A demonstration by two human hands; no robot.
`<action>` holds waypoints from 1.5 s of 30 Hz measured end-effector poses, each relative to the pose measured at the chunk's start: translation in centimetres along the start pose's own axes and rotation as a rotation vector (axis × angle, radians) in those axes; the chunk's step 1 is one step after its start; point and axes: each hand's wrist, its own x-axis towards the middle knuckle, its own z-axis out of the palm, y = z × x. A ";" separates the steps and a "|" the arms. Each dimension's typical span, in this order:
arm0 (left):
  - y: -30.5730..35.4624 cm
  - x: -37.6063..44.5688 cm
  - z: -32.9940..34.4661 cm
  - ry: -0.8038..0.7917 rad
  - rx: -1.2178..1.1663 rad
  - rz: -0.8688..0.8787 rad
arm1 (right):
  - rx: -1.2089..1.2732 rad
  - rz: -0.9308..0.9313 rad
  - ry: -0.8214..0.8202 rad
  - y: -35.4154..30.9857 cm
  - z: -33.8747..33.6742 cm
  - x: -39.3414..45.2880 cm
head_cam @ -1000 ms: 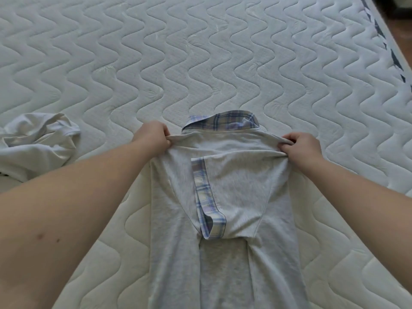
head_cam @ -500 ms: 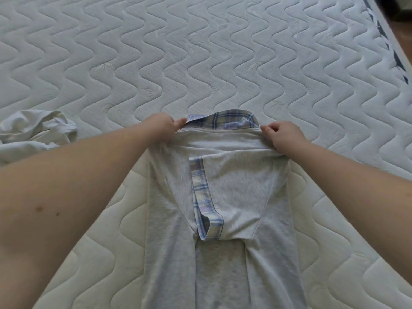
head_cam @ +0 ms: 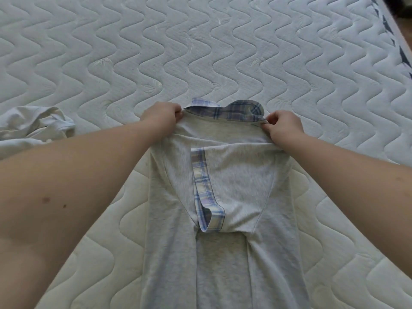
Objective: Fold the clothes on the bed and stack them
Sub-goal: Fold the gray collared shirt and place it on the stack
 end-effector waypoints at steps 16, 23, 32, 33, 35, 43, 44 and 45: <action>-1.0 -2.0 -0.1 0.243 0.040 0.148 | -0.164 -0.272 0.267 2.0 -1.5 -1.8; -2.2 -6.6 3.9 0.167 0.190 0.353 | -0.200 -0.597 -0.035 0.5 2.9 -5.5; 0.7 -6.8 5.4 0.247 0.127 0.225 | -0.393 -0.582 -0.009 -0.3 5.4 -6.1; 0.7 -7.1 5.4 0.265 0.105 0.261 | -0.378 -0.587 0.007 -0.2 5.2 -6.2; 0.6 -7.7 5.3 0.299 0.067 0.344 | -0.340 -0.613 0.018 0.1 4.9 -6.4; -0.3 -9.2 5.7 0.329 0.182 0.335 | -0.327 -0.664 -0.061 0.9 4.6 -7.2; -0.1 -9.2 5.6 0.303 0.204 0.311 | -0.331 -0.645 -0.049 0.9 4.7 -7.2; 0.0 -9.2 5.5 0.279 0.211 0.281 | -0.342 -0.627 -0.034 0.9 4.8 -7.2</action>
